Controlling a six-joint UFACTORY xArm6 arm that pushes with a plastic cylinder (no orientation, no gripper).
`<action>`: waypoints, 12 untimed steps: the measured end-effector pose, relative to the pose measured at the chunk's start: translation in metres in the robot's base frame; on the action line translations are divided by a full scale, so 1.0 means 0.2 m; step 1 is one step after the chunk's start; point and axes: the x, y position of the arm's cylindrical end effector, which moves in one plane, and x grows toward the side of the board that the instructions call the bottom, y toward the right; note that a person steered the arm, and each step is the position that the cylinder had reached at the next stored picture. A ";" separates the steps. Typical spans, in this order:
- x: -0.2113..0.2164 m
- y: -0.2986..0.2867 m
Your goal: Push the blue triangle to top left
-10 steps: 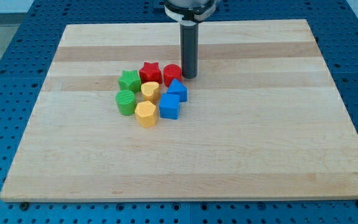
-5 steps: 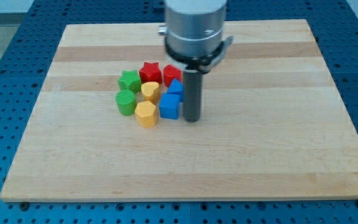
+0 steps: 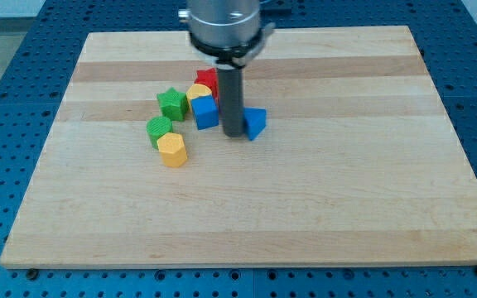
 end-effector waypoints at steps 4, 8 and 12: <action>-0.24 0.40; -0.52 0.70; -0.85 0.52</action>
